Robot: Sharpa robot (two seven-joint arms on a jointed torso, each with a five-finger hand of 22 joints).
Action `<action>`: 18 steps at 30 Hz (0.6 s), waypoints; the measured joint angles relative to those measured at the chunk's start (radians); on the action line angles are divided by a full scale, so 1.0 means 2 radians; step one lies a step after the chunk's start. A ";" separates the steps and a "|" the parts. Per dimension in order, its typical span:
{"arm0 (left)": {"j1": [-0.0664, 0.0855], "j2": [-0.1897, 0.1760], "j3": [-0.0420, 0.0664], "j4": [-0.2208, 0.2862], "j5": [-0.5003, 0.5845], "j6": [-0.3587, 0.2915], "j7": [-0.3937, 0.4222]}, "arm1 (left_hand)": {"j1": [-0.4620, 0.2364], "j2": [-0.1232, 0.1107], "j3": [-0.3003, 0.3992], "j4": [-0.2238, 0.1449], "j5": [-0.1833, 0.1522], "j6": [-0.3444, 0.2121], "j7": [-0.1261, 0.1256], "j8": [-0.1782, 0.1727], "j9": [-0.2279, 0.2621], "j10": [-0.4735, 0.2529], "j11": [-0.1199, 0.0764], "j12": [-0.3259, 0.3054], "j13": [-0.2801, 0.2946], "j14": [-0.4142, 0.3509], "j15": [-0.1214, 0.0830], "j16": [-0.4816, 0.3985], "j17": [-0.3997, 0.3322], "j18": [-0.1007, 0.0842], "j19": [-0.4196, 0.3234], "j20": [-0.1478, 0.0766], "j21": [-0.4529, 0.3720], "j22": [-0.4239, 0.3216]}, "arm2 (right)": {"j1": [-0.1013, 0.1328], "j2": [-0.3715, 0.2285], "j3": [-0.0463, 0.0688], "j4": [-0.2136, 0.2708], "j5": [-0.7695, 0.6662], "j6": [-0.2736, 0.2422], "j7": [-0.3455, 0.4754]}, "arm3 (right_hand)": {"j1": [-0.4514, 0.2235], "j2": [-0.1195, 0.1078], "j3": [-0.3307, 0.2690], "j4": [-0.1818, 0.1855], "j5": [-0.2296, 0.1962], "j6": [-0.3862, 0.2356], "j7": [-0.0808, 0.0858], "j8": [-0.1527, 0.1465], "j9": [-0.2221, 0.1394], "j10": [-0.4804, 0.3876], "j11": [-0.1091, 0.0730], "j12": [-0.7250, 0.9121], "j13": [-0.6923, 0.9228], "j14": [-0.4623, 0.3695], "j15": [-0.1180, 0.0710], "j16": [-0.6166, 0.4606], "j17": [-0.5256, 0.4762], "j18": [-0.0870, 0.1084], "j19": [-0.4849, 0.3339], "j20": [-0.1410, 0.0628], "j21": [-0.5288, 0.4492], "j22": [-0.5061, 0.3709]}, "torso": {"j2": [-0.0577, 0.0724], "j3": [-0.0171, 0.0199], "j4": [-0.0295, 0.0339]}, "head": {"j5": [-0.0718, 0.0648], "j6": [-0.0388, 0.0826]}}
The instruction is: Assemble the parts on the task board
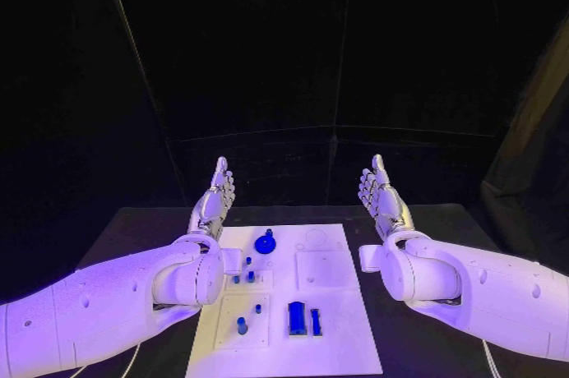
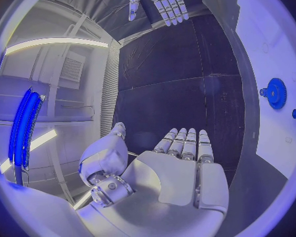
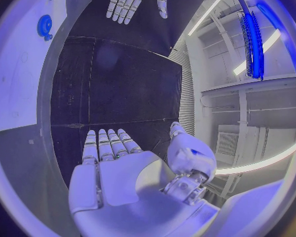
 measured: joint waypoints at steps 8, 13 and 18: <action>0.000 0.000 0.000 0.000 0.000 -0.003 0.000 | -0.020 0.002 0.000 0.000 0.000 -0.027 0.000 0.000 0.000 -0.024 0.000 0.000 0.000 -0.030 0.000 0.000 0.000 -0.008 -0.030 -0.001 0.000 -0.001 | 0.000 0.000 0.000 0.000 0.001 -0.002 0.001 | -0.079 0.001 0.000 0.000 0.000 -0.054 -0.001 0.000 0.000 -0.062 0.000 0.000 0.000 -0.068 0.000 0.000 0.000 0.000 -0.057 0.000 0.000 0.000 | 0.000 0.0000 0.0000 | 0.000 0.000; 0.000 0.000 0.000 0.000 -0.001 -0.003 0.000 | -0.074 0.001 0.000 0.000 0.000 -0.055 0.000 0.000 0.000 -0.055 0.000 0.000 0.000 -0.053 0.000 0.000 0.000 -0.008 -0.043 -0.001 0.000 -0.001 | 0.000 0.000 0.000 0.000 0.002 -0.002 0.001 | -0.079 0.001 0.000 0.000 0.000 -0.054 -0.001 0.000 0.000 -0.062 0.000 0.000 0.000 -0.068 0.000 0.000 0.000 0.000 -0.057 0.000 0.000 0.000 | 0.000 0.0000 0.0000 | 0.000 0.000; 0.000 0.000 0.000 0.000 -0.001 -0.004 0.000 | -0.074 0.001 0.000 0.000 0.000 -0.055 0.000 0.000 0.000 -0.055 0.000 0.000 0.000 -0.053 0.000 0.000 0.000 -0.008 -0.043 -0.001 0.000 -0.001 | 0.000 0.000 0.000 0.000 0.002 -0.002 0.001 | -0.079 0.001 0.000 0.000 0.000 -0.054 -0.001 0.000 0.000 -0.062 0.000 0.000 0.000 -0.068 0.000 0.000 0.000 0.000 -0.057 0.000 0.000 0.000 | 0.000 0.0000 0.0000 | 0.000 0.000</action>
